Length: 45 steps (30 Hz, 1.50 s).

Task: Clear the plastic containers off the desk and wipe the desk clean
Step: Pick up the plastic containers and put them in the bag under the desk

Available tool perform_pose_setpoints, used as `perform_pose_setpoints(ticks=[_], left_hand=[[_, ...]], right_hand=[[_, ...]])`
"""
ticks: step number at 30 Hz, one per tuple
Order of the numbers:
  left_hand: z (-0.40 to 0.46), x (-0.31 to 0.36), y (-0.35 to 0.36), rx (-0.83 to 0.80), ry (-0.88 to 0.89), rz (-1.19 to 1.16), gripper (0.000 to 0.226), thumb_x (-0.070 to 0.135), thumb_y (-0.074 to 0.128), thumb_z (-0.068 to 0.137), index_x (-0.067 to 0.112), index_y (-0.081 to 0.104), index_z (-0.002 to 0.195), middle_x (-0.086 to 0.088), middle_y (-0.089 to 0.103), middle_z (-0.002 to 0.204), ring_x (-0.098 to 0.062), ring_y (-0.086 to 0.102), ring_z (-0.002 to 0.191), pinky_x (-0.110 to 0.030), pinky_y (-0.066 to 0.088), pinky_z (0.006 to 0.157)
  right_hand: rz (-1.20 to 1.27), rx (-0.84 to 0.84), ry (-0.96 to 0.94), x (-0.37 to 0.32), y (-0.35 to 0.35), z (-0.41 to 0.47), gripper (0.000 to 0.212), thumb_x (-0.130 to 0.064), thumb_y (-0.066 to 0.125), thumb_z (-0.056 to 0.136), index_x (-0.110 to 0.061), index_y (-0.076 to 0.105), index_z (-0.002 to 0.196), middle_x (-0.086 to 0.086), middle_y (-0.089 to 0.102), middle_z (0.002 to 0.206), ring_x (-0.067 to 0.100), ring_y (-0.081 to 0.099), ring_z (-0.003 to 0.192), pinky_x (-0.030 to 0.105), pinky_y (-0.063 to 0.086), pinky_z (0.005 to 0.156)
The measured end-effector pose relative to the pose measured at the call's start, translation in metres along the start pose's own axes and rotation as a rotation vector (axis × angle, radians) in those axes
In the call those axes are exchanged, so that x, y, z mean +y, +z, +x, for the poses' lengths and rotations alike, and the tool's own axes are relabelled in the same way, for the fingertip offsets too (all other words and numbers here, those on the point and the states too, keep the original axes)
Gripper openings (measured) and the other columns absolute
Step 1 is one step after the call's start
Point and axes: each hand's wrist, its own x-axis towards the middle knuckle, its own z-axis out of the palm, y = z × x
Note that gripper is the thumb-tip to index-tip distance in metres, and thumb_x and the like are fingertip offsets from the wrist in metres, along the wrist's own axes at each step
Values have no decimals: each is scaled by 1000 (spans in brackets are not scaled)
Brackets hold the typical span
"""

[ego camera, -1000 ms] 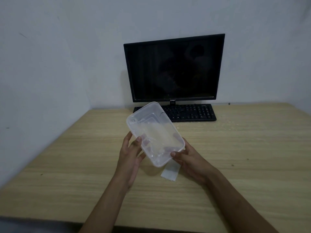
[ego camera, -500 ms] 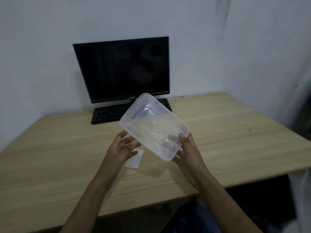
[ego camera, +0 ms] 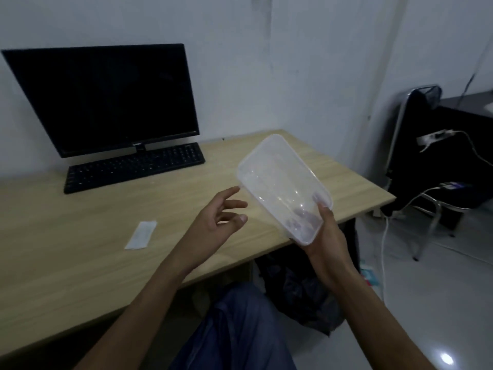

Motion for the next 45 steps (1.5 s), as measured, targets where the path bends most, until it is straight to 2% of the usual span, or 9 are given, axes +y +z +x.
perform_pose_setpoints(ticks=[4,7,11,14,22,28,34,39,45], left_hand=[[8,0,41,-90,29,23,46,23,63,92,36,47,133,13,63,118,-6,63,102,-23,50,90],[11,-4,71,-157,55,79,38,22,61,93,33,51,128,12,63,118,-4,62,99,-20,50,88],[12,-16,109,-266,66,160,29,23,60,94,24,60,123,13,64,115,3,60,99,-16,47,87],[13,-33,133,-364,71,249,26,26,60,94,27,61,120,18,63,109,8,59,96,-16,48,87],[10,-108,169,-502,-36,512,33,35,60,93,21,61,122,3,61,119,-9,57,104,-32,47,94],[2,-147,187,-623,-52,694,42,42,59,91,23,54,129,1,55,125,-15,51,114,-34,46,93],[6,-162,198,-720,57,1008,49,41,59,91,23,50,134,-1,50,134,-21,42,123,-35,41,96],[-2,-173,211,-701,67,1069,48,43,56,92,21,50,135,-3,50,132,-22,43,121,-33,40,93],[-4,-178,217,-625,141,1046,32,25,45,99,17,60,125,-3,53,124,-20,44,114,-30,35,85]], right_hand=[[37,75,-3,-16,-44,-10,38,-37,44,101,-23,52,135,11,64,125,30,63,113,49,47,100],[10,137,-25,-28,-77,-22,41,-38,37,103,-18,51,135,6,65,125,25,61,115,50,40,106],[-90,262,-36,-40,-121,-37,37,-40,38,101,-18,59,122,5,70,115,23,65,106,39,48,93],[-121,352,-46,-40,-155,-43,44,-41,43,100,-13,52,133,10,66,122,27,64,109,45,48,96],[-390,368,-3,-22,-208,-65,40,-52,42,95,-35,53,129,-4,66,121,15,66,106,36,52,79],[-509,386,8,-4,-223,-70,36,-36,48,98,-27,44,133,-3,60,123,16,63,104,31,52,72],[-635,387,-28,1,-227,-57,41,-29,52,97,-27,41,136,3,56,122,18,62,103,34,54,76],[-669,395,-22,3,-232,-50,47,-33,56,95,-29,38,139,6,54,124,21,62,104,38,55,81],[-778,423,-22,-2,-235,-46,60,-37,62,90,-34,33,143,4,50,132,19,60,104,45,52,90]])
